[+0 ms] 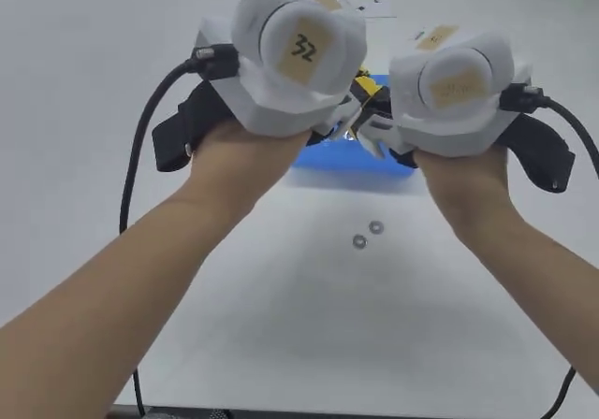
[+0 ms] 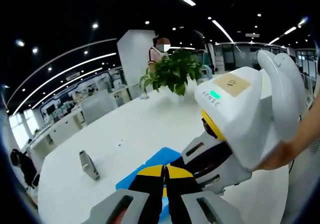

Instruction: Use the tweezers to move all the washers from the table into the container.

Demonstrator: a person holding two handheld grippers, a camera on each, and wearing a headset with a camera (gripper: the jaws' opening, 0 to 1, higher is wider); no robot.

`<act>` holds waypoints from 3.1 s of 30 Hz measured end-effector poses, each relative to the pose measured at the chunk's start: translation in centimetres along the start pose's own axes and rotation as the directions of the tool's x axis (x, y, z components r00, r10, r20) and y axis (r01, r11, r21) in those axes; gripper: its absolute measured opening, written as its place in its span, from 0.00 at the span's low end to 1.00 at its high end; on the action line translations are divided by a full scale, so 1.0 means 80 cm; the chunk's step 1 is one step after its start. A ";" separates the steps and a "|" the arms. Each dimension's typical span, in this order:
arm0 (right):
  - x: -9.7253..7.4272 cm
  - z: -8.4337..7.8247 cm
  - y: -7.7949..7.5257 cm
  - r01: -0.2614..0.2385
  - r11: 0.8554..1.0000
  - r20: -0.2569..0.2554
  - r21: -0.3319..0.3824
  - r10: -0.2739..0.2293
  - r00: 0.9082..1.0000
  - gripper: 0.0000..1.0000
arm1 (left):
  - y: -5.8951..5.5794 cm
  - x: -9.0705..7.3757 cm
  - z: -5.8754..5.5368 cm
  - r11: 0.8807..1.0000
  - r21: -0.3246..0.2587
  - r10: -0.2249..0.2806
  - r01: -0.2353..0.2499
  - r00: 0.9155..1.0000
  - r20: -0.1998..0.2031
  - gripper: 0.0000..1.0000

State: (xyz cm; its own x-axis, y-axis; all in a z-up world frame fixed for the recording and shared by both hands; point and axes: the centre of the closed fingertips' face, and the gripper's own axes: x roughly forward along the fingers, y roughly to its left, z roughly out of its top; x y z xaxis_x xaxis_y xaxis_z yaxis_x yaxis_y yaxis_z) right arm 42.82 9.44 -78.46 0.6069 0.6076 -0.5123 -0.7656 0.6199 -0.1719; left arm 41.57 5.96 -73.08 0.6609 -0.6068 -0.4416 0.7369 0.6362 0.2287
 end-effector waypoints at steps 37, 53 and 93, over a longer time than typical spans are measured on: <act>-0.034 0.015 0.010 0.013 1.000 0.031 -0.006 -0.013 0.999 0.03 | -0.018 -0.026 0.021 0.999 0.046 -0.025 0.024 0.999 0.032 0.00; -0.082 0.018 0.042 -0.068 0.997 0.077 -0.038 0.071 0.994 0.06 | -0.053 -0.068 0.037 0.991 0.045 -0.128 0.125 0.989 0.069 0.00; -0.147 -0.101 0.140 -0.182 0.971 -0.099 0.154 0.199 0.975 0.17 | -0.106 -0.062 -0.048 0.971 -0.140 -0.195 0.194 0.981 0.005 0.00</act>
State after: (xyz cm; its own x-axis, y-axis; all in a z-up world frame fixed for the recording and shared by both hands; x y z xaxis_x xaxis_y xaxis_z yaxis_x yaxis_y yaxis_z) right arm 25.35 5.25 -81.16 0.4182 0.6664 -0.6173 -0.8213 0.5677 0.0565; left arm 31.52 5.39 -76.16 0.5050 -0.7218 -0.4733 0.8239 0.5666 0.0151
